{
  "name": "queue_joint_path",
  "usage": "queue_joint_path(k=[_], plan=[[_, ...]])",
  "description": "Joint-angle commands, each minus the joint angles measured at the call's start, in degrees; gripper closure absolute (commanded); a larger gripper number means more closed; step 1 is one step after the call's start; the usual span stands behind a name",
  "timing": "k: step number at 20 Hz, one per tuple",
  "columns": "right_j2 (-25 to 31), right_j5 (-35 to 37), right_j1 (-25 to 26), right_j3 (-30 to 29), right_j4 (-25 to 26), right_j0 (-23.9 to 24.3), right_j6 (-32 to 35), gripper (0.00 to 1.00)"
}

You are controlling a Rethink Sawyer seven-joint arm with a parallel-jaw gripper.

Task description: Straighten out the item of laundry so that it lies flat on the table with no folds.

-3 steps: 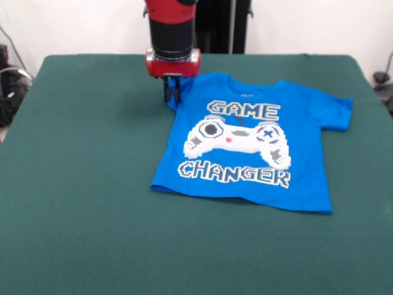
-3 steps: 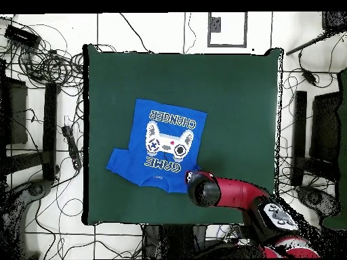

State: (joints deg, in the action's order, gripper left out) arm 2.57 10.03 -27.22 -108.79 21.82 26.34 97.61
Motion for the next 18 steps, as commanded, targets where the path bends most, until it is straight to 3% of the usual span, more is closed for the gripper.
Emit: queue_joint_path(k=[1,18], plan=[[6.21,0.61,4.70,4.16,1.45,0.00,2.35,1.00],[9.98,8.18,4.88,11.14,6.98,7.67,-5.77,1.00]])
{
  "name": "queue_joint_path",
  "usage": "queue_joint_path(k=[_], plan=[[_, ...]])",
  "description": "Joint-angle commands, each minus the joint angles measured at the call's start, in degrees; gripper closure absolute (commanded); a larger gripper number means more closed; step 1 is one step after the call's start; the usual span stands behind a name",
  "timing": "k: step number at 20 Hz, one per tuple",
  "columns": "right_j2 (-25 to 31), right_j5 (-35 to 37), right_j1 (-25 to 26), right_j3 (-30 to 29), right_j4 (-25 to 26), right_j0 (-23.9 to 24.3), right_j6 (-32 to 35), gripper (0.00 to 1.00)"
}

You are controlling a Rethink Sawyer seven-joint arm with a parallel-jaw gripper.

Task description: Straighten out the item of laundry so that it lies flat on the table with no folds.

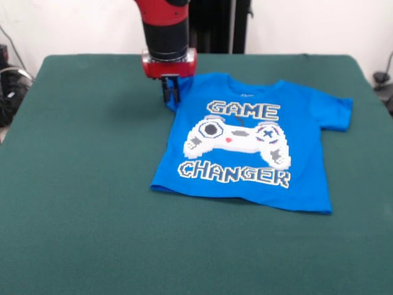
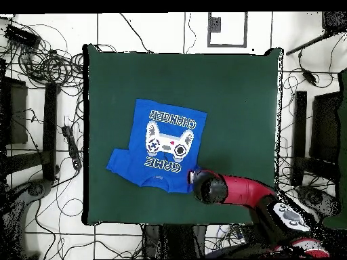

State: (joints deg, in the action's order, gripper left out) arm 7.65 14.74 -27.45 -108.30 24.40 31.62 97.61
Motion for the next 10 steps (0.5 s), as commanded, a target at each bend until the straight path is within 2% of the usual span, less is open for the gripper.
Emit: queue_joint_path(k=[1,10], plan=[[5.21,3.88,5.11,10.92,4.70,2.69,-5.87,1.00],[6.80,6.05,4.38,11.61,7.09,3.99,-5.25,1.00]])
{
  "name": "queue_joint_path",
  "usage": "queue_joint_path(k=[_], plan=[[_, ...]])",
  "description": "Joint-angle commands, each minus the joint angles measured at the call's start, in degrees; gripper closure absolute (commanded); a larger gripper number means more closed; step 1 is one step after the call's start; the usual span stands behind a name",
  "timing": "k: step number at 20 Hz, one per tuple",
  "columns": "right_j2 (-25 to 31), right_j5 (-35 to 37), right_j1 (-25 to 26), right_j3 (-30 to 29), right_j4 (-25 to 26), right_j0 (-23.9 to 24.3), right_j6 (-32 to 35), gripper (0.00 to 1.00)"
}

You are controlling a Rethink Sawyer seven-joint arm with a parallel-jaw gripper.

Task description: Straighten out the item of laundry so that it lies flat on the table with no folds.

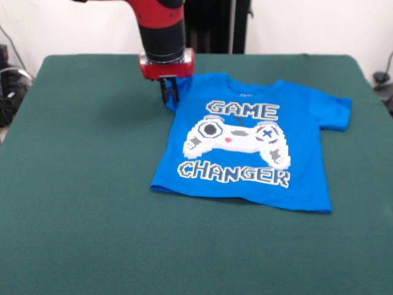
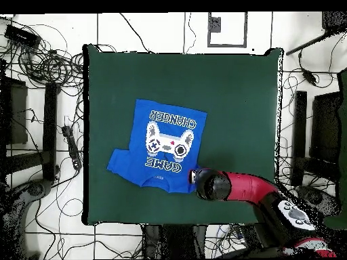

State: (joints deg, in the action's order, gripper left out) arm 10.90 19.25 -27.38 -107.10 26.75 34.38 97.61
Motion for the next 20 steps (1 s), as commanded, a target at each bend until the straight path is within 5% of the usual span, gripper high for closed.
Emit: queue_joint_path(k=[1,20], plan=[[3.71,1.79,4.13,10.38,4.96,1.36,-5.18,1.00],[7.60,7.72,2.87,11.69,7.26,6.23,-9.55,1.00]])
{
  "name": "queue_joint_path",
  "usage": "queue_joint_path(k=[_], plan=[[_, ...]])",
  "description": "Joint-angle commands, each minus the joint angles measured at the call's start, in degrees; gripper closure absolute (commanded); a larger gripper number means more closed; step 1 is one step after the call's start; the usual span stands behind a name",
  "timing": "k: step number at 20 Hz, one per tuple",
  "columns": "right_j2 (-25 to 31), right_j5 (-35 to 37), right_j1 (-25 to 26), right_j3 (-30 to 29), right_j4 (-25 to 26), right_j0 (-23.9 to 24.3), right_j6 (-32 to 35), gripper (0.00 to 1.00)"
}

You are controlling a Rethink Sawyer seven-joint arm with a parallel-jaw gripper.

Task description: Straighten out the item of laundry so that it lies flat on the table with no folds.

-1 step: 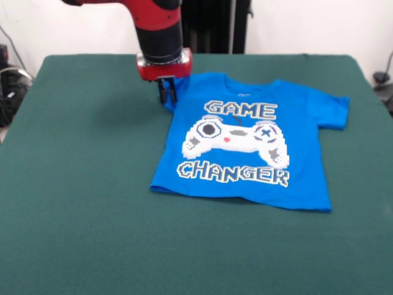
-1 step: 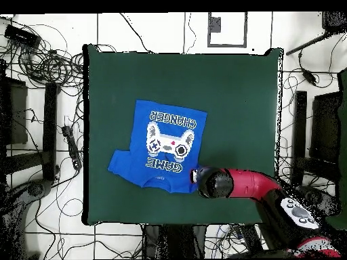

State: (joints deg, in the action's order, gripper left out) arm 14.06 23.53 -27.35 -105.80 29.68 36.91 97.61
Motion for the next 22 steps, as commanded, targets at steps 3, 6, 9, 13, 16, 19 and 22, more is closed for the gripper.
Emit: queue_joint_path(k=[3,6,9,13,16,19,22], plan=[[5.65,4.70,2.91,10.84,5.08,5.09,-10.57,1.00],[6.65,5.92,2.89,11.25,5.76,6.27,-11.50,1.00],[7.62,7.44,3.08,12.40,6.26,7.17,-12.59,1.00],[8.81,8.98,3.16,13.11,7.25,8.05,-12.82,1.00],[9.41,9.55,3.10,13.30,7.91,8.44,-12.76,1.00],[9.91,10.13,2.98,13.55,8.53,8.84,-12.95,1.00],[10.50,11.00,3.02,14.24,9.03,9.30,-13.62,1.00]])
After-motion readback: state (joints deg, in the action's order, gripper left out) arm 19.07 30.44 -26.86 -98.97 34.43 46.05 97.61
